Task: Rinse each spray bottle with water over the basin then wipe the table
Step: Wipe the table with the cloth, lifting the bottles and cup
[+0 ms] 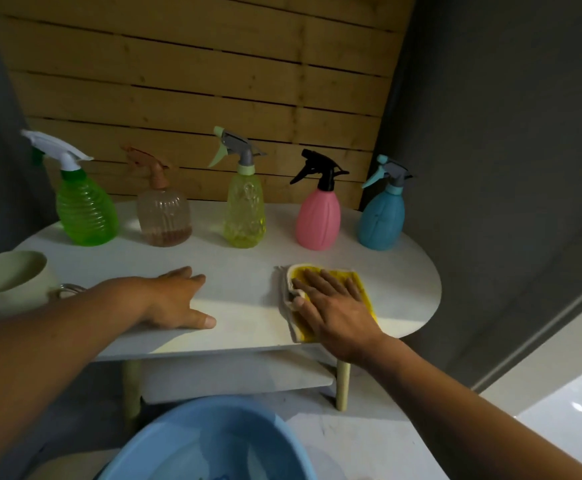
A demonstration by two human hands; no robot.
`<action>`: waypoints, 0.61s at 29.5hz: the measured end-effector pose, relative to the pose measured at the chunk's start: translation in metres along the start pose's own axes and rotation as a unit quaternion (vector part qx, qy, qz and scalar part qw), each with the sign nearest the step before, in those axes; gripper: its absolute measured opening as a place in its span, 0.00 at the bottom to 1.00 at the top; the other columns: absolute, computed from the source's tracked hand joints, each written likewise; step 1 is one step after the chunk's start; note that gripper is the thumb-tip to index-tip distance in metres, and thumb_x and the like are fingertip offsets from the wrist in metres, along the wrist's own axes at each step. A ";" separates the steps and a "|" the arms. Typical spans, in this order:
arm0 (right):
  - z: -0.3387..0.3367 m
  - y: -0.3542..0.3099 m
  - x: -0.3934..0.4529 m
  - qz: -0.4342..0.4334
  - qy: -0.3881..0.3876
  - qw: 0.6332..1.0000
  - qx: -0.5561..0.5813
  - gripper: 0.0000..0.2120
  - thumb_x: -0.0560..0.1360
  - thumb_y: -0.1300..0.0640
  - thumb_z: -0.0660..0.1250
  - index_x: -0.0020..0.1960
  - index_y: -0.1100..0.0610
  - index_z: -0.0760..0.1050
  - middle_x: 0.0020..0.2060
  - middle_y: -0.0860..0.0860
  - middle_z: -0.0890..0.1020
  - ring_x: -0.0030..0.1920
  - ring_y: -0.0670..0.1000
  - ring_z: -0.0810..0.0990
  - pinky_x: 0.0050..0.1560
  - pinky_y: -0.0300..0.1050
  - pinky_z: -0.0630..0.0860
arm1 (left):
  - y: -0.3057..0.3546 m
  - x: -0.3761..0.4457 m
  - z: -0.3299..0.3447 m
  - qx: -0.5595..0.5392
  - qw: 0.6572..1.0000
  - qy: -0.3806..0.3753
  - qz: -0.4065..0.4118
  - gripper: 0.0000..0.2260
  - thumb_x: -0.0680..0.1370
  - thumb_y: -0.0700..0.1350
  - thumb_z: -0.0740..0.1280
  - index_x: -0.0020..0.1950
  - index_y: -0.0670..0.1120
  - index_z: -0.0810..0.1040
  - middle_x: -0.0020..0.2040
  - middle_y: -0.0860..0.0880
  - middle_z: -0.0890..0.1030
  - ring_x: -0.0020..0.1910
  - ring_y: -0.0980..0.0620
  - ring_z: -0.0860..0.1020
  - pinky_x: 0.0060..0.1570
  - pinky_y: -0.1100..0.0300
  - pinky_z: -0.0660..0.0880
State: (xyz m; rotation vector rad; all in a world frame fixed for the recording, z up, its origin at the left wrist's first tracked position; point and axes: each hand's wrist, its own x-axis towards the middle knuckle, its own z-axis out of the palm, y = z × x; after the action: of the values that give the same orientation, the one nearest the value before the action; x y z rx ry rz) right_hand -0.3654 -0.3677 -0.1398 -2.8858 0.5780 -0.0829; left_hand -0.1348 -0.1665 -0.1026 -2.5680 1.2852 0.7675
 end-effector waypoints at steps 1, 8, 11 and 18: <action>-0.005 -0.002 -0.002 -0.004 0.019 0.999 0.036 0.25 0.85 0.39 0.44 0.80 0.41 0.60 0.81 0.43 0.56 0.82 0.47 0.49 0.80 0.54 0.42 | 0.000 -0.001 -0.001 -0.003 1.000 0.001 0.001 0.45 0.80 0.67 0.61 0.84 0.48 0.40 0.84 0.46 0.38 0.83 0.48 0.42 0.81 0.51 0.46; -0.023 -0.002 -0.003 0.103 -0.008 0.905 0.413 0.22 0.81 0.34 0.52 0.58 0.39 0.82 0.55 0.40 0.85 0.63 0.48 0.78 0.71 0.50 0.70 | -0.003 -0.001 0.002 -0.015 1.000 0.003 0.004 0.45 0.79 0.68 0.61 0.84 0.49 0.39 0.84 0.47 0.37 0.83 0.48 0.41 0.81 0.50 0.46; -0.020 -0.005 -0.005 0.100 0.038 0.969 0.222 0.24 0.84 0.37 0.51 0.70 0.46 0.74 0.69 0.47 0.77 0.71 0.52 0.72 0.73 0.52 0.67 | -0.009 0.003 0.006 -0.023 1.000 0.004 0.004 0.46 0.78 0.70 0.61 0.84 0.51 0.39 0.84 0.48 0.37 0.83 0.49 0.40 0.81 0.48 0.46; -0.012 -0.009 -0.008 0.053 -0.024 0.993 0.107 0.41 0.73 0.22 0.54 0.80 0.34 0.46 0.82 0.45 0.46 0.81 0.55 0.47 0.80 0.62 0.46 | -0.011 0.002 0.005 -0.051 0.999 0.006 -0.002 0.46 0.78 0.69 0.63 0.84 0.51 0.41 0.84 0.48 0.38 0.83 0.48 0.42 0.81 0.48 0.47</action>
State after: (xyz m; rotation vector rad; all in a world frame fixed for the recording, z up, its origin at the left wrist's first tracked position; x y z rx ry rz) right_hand -0.3706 -0.3585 -0.1266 -2.6384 0.6692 -0.0555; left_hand -0.1276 -0.1594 -0.1091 -2.6571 1.2753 0.8380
